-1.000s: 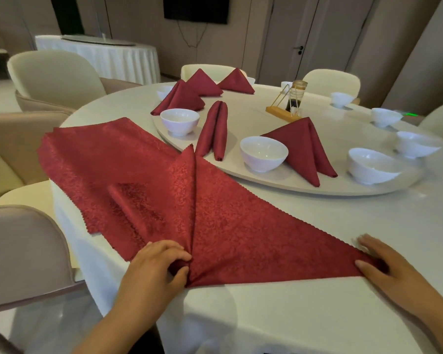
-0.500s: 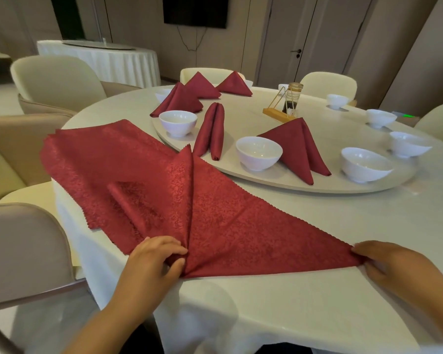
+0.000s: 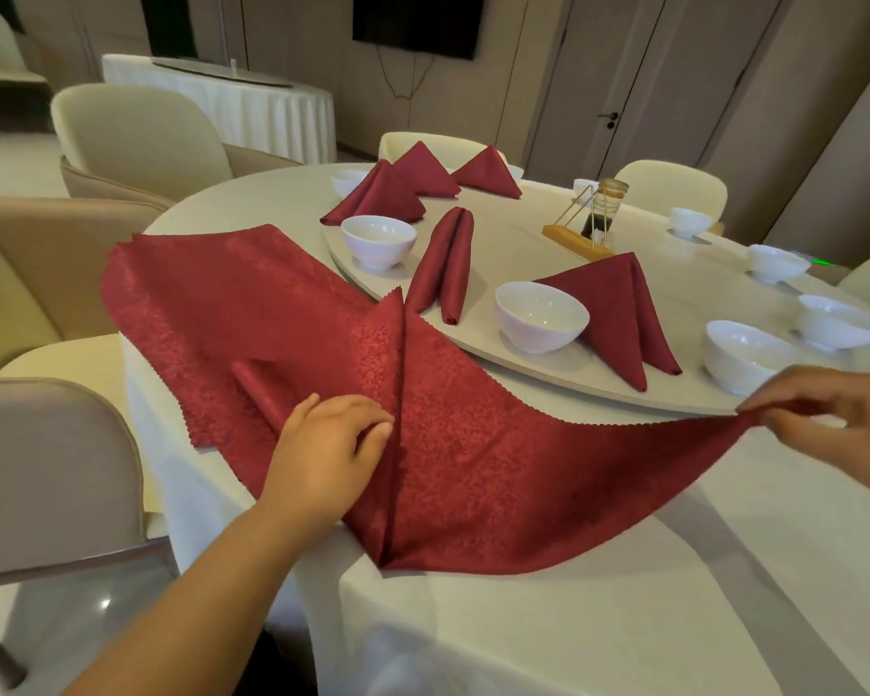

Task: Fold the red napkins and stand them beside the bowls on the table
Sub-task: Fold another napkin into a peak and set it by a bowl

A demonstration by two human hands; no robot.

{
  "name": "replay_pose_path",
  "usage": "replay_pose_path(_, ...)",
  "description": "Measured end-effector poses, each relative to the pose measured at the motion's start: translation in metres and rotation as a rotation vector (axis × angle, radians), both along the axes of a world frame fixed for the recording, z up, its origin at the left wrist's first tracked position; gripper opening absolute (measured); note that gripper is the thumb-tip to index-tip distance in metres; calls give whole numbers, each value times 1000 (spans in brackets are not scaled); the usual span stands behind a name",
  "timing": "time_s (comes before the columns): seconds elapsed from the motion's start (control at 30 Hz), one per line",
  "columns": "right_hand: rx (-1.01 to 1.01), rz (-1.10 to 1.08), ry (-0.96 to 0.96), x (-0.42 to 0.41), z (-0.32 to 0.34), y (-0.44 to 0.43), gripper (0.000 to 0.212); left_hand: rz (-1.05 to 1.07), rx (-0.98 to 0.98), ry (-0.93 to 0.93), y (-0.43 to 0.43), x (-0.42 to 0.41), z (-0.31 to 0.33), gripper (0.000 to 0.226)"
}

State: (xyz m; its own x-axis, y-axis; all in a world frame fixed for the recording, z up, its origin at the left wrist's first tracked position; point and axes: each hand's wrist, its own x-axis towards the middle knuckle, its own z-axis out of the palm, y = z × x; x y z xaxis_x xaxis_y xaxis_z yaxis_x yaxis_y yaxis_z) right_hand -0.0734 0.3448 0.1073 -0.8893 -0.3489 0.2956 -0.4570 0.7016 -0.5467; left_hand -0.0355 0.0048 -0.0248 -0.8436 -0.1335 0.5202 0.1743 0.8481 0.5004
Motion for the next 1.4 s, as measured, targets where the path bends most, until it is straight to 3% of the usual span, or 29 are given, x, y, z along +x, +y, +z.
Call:
replay_pose_path(0.07, -44, 57, -2, -11, 16, -27, 29, 18, 22, -77, 1, -9, -3, 70)
replay_pose_path(0.13, -40, 83, -1, -28, 23, -56, 42, 4, 60, -86, -1, -13, -10, 74)
replay_pose_path(0.3, 100, 107, -27, -73, 8, -149, 13, -58, 95, -73, -3, -14, -14, 76)
replay_pose_path(0.5, 227, 72, 36, -127, -40, -237, 19, -32, 167, 154, -7, -15, -27, 39)
replay_pose_path(0.67, 326, -7, 50, -156, -63, -262, 20, -52, 230, 173, -7, -15, -24, 38)
replay_pose_path(0.93, 481, -92, 142, -172, -76, -278, 23, -106, 236, 168, -8, -14, -21, 58)
replay_pose_path(1.2, 440, -100, 128, -174, -80, -277, 24, -94, -12, 101, -5, -17, -31, 47)
replay_pose_path(1.4, 180, -8, 172, -154, -76, -270, 50, -84, -78, 47, -3, -16, -28, 48)
